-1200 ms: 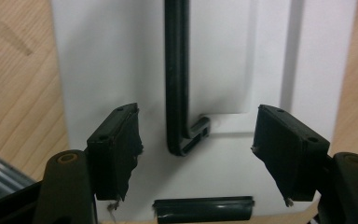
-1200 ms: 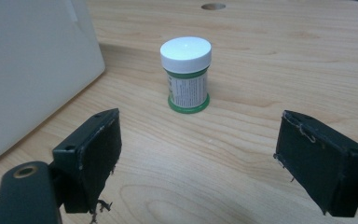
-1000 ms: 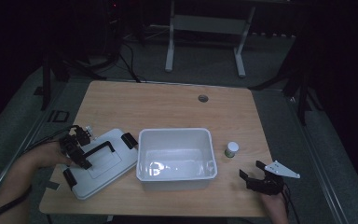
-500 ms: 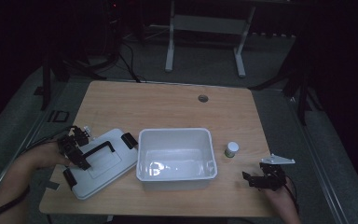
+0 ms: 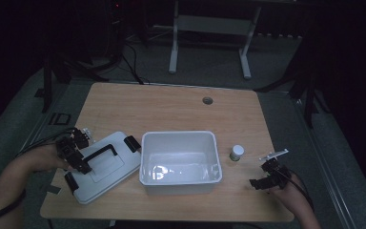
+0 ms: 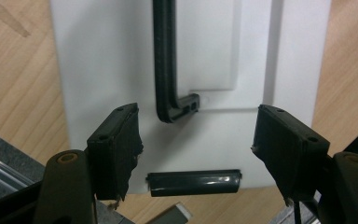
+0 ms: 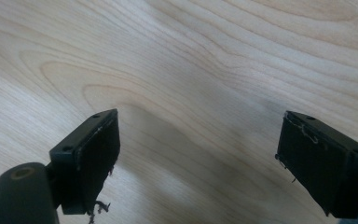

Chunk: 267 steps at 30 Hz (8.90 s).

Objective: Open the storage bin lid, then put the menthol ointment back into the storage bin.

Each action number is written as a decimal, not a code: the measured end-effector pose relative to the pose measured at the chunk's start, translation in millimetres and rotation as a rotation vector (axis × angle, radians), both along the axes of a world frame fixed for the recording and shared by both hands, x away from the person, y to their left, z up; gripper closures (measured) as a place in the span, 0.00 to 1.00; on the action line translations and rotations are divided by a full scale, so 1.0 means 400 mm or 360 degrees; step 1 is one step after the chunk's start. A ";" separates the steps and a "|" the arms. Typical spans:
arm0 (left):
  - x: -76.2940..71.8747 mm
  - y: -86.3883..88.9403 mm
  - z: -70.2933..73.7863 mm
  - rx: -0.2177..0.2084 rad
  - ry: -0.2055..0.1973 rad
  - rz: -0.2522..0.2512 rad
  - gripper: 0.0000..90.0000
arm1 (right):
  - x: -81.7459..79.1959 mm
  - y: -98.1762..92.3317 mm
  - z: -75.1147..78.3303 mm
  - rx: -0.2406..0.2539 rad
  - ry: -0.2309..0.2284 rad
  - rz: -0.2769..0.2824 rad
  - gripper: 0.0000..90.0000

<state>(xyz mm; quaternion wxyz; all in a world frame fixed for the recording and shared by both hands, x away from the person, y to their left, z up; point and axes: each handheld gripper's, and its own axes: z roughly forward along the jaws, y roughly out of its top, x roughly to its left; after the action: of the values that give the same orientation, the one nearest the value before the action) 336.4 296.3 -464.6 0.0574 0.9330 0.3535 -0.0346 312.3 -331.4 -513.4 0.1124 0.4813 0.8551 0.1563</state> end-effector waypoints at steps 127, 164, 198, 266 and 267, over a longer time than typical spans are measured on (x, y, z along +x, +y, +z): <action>-0.010 -0.016 -0.035 0.0070 0.0020 -0.0067 0.35 | 0.149 0.233 0.157 -0.0520 0.0377 0.1095 0.55; -0.019 -0.016 -0.028 0.0107 0.0020 -0.0086 0.35 | 0.003 0.321 0.399 -0.0600 0.0291 0.1359 0.56; -0.020 -0.018 -0.036 0.0111 0.0041 -0.0085 0.35 | 0.010 0.523 0.435 -0.0565 0.0154 0.1587 0.56; -0.016 -0.022 -0.050 0.0095 0.0053 -0.0093 0.35 | 0.091 0.712 0.087 -0.0693 0.0451 0.1510 0.56; -0.016 -0.022 -0.050 0.0100 0.0054 -0.0095 0.35 | 0.093 0.716 0.084 -0.0695 0.0452 0.1513 0.56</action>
<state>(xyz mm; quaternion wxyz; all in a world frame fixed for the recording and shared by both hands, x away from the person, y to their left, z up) 329.8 287.6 -484.5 0.0209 0.9438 0.3272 -0.0411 349.4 -45.1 -479.7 0.0101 0.0234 0.9980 -0.0578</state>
